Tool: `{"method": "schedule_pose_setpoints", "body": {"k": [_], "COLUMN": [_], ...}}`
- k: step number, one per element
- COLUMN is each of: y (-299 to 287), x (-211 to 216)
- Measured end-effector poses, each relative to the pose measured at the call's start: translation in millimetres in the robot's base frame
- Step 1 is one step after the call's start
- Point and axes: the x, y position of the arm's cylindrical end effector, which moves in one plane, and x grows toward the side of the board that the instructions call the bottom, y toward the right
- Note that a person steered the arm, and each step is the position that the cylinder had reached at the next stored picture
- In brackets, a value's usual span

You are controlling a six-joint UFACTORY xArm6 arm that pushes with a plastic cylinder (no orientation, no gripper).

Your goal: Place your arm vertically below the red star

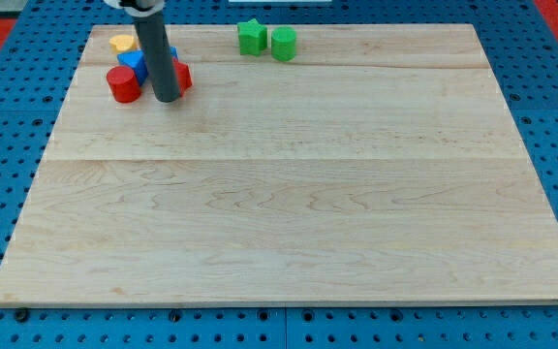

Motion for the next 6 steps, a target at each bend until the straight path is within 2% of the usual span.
{"method": "schedule_pose_setpoints", "body": {"k": [2, 3, 4, 5, 6], "y": [138.5, 126.6, 60.2, 6.9, 4.5], "x": [25.3, 98.1, 125.0, 125.0, 125.0]}}
